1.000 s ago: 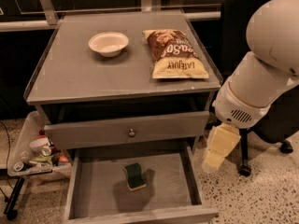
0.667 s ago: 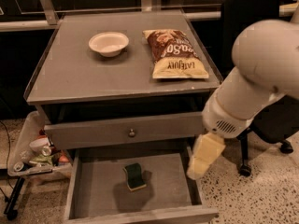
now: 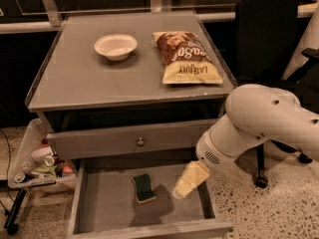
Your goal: Pick sponge from middle drawer and place on counter
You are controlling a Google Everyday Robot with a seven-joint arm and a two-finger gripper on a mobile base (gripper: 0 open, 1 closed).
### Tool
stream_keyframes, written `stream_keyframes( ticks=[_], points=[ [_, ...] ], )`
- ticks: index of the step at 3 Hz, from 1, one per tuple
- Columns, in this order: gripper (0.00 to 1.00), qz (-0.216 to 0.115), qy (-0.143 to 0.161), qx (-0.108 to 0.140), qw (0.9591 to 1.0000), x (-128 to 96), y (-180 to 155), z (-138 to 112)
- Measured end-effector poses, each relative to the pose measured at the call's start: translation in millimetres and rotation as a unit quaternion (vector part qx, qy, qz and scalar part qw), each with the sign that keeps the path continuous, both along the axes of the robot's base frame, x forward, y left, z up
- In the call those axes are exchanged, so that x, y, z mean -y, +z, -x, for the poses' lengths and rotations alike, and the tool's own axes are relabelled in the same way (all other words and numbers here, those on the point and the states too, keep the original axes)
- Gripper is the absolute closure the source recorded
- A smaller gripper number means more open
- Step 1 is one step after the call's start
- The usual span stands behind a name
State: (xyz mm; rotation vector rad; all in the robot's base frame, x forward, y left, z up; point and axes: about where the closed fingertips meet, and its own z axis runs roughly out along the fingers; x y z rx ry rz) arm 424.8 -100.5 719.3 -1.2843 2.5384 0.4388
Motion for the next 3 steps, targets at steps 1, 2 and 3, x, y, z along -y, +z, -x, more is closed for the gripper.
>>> stream_keyframes(
  ticks=[1, 2, 3],
  points=[
    [0.00, 0.000, 0.000, 0.000, 1.0000, 0, 0, 0],
    [0.00, -0.035, -0.018, -0.026, 0.9989, -16, -35, 14],
    [0.00, -0.065, -0.066, -0.057, 0.9941, -28, -89, 30]
  ],
)
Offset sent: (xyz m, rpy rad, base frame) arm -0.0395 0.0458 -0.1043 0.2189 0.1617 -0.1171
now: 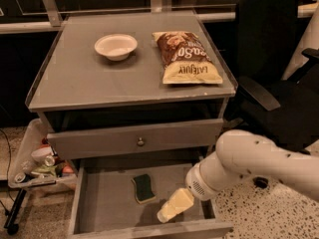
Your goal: Pick sponge from middle drawer and place on counter
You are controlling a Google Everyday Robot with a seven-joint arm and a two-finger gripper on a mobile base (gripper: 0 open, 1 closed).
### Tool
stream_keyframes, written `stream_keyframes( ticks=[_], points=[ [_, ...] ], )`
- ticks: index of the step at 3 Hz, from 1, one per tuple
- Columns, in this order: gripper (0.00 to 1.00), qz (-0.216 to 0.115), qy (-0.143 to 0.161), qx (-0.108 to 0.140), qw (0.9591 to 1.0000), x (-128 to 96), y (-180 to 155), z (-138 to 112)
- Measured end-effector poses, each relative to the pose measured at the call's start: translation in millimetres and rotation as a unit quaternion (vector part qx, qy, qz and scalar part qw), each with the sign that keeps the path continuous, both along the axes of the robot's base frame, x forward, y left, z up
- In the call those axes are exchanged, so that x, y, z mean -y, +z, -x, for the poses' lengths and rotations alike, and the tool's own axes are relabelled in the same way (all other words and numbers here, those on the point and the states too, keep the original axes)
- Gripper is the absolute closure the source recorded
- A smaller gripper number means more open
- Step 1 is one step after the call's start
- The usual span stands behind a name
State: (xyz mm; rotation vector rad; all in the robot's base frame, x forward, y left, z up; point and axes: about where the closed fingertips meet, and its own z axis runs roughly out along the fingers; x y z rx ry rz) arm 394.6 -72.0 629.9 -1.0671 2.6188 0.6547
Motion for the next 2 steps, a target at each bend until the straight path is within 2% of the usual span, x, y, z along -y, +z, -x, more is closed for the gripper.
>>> stream_keyframes(
  ticks=[1, 2],
  points=[
    [0.00, -0.016, -0.023, -0.029, 0.9992, -10.6, -41.6, 13.4],
    [0.00, -0.018, -0.025, -0.029, 0.9991, -11.0, -45.0, 13.1]
  ],
)
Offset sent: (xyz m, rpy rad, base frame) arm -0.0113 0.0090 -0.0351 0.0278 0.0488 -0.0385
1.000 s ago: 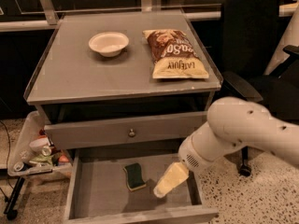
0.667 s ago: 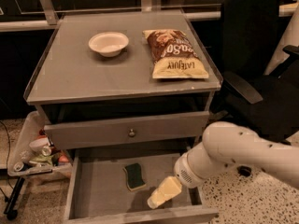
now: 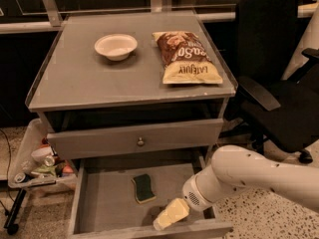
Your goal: Pick sponge from middle drawer and place on counter
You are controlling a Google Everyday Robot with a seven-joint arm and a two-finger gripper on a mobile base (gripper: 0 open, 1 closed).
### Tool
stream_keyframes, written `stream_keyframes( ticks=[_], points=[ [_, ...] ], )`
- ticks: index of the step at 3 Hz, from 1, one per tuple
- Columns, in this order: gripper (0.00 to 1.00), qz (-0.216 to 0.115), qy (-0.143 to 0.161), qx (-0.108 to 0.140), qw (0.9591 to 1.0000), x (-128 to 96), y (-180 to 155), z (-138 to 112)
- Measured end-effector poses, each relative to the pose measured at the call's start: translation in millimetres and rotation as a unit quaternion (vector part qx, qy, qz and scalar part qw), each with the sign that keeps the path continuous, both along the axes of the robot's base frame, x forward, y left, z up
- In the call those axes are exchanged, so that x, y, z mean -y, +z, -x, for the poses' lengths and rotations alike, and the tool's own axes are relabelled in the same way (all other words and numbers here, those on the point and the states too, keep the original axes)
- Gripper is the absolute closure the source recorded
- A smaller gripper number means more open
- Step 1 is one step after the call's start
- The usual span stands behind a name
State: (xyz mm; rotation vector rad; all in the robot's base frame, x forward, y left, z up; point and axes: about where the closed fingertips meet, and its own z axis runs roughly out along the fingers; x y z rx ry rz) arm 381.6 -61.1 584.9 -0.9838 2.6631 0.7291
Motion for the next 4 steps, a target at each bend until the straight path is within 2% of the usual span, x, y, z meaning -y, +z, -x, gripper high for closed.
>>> stream_keyframes(
  ticks=[1, 2, 3, 4],
  points=[
    [0.00, -0.020, -0.005, -0.005, 0.9998, -12, -10, -2],
    [0.00, -0.043, -0.031, -0.011, 0.9986, -32, -34, -6],
    [0.00, -0.057, -0.062, 0.000, 0.9964, -44, -56, -26],
    [0.00, -0.055, -0.089, 0.003, 0.9946, -64, -95, -67]
  ],
)
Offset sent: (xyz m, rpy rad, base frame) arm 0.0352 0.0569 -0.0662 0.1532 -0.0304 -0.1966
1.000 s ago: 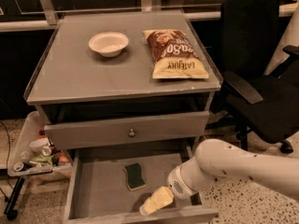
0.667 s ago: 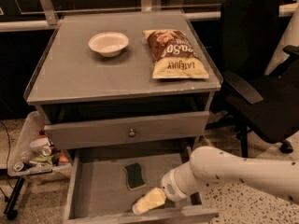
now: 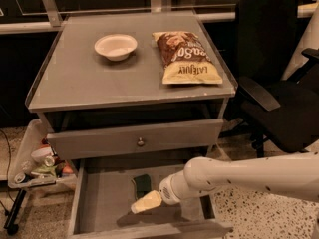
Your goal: Pick sponge from middle drawer and place on counter
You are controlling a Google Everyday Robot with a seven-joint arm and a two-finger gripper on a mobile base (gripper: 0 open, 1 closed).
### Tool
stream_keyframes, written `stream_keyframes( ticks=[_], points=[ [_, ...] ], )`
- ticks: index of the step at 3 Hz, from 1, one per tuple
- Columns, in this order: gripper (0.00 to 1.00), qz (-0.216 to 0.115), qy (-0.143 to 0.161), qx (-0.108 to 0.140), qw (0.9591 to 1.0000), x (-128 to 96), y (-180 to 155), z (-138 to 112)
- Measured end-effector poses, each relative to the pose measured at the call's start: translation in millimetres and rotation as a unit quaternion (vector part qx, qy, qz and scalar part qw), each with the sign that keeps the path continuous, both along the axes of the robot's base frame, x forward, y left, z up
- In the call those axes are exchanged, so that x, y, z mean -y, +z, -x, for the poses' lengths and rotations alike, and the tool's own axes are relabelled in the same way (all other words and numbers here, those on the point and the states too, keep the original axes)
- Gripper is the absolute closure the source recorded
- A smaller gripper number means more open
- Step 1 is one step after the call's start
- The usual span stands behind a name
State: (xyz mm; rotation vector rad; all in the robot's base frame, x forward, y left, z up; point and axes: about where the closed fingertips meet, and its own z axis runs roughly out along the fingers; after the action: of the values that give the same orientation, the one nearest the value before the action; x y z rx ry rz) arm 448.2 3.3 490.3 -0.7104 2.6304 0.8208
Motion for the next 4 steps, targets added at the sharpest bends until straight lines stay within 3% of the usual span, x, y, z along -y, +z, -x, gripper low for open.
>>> stream_keyframes(
  ticks=[2, 4],
  points=[
    [0.00, 0.009, -0.005, 0.000, 0.9999, -5, -4, -1],
    [0.00, 0.023, -0.092, 0.004, 0.9955, -8, -36, -36]
  ],
)
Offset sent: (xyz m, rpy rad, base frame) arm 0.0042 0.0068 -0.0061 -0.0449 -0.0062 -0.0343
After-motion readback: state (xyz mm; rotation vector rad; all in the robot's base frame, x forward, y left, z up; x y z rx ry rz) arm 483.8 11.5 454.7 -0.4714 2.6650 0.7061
